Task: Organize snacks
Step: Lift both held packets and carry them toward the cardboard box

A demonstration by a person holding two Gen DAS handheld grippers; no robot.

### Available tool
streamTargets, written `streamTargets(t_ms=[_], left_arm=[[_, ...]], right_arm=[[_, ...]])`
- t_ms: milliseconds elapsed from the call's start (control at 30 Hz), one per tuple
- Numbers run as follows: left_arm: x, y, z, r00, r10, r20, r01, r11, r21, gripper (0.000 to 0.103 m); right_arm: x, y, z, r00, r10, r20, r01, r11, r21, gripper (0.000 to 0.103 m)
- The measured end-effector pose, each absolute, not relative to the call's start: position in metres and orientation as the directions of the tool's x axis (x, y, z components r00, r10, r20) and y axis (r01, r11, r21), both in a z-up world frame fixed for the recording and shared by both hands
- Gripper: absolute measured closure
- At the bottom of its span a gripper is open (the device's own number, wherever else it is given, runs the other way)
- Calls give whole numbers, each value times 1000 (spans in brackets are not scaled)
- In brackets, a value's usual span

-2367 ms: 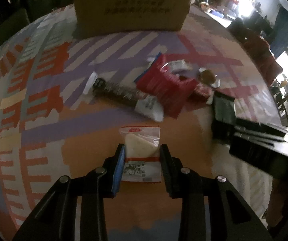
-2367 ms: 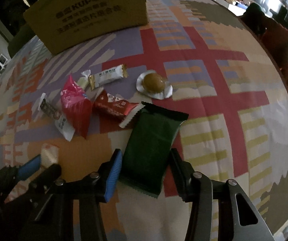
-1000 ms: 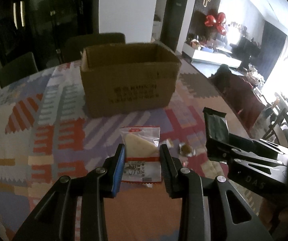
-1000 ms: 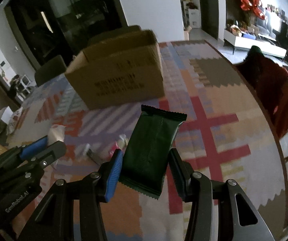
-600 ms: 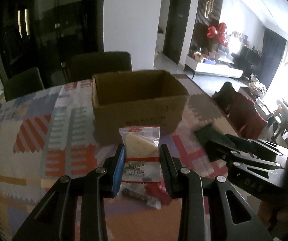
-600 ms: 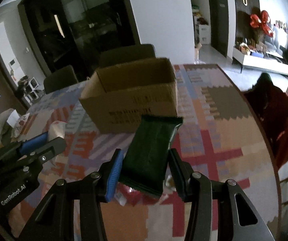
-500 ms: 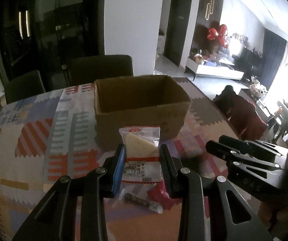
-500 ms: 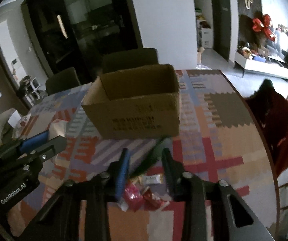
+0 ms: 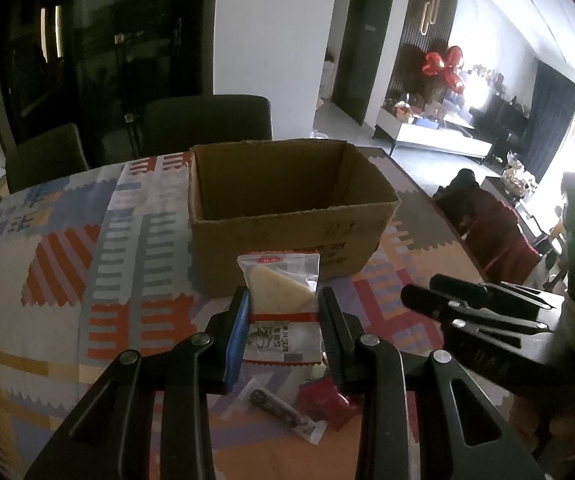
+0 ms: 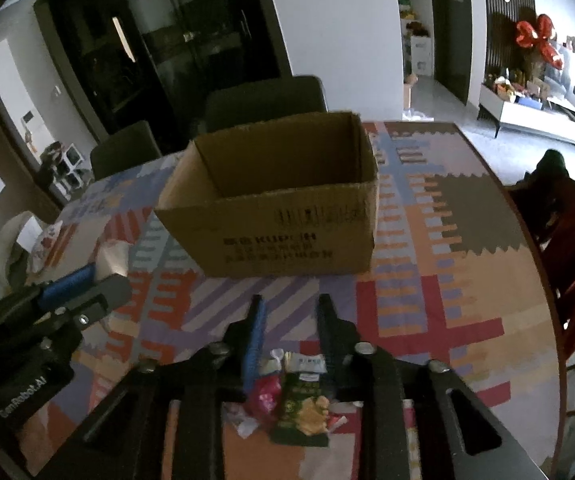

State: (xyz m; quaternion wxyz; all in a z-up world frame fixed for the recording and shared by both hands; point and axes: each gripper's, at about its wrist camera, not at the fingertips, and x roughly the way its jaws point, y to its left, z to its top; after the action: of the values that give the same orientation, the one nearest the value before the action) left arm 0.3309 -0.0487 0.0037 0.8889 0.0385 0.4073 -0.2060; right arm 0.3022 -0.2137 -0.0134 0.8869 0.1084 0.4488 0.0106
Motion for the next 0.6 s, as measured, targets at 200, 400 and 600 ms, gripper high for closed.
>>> streamTargets(t_ms=[200, 400, 600], left_arm=[[329, -53, -7, 566, -337, -753, 405, 909, -102, 69], [328, -57, -24, 527, -337, -780, 407, 906, -116, 69], [330, -62, -41, 487, -327, -810, 407, 906, -121, 69]], right_arm=[[304, -211, -44, 491, 134, -861, 67, 979, 191, 53], [305, -212, -79, 353, 153, -923, 83, 977, 194, 49], [311, -215, -107, 222, 180, -958, 110, 972, 208, 47]])
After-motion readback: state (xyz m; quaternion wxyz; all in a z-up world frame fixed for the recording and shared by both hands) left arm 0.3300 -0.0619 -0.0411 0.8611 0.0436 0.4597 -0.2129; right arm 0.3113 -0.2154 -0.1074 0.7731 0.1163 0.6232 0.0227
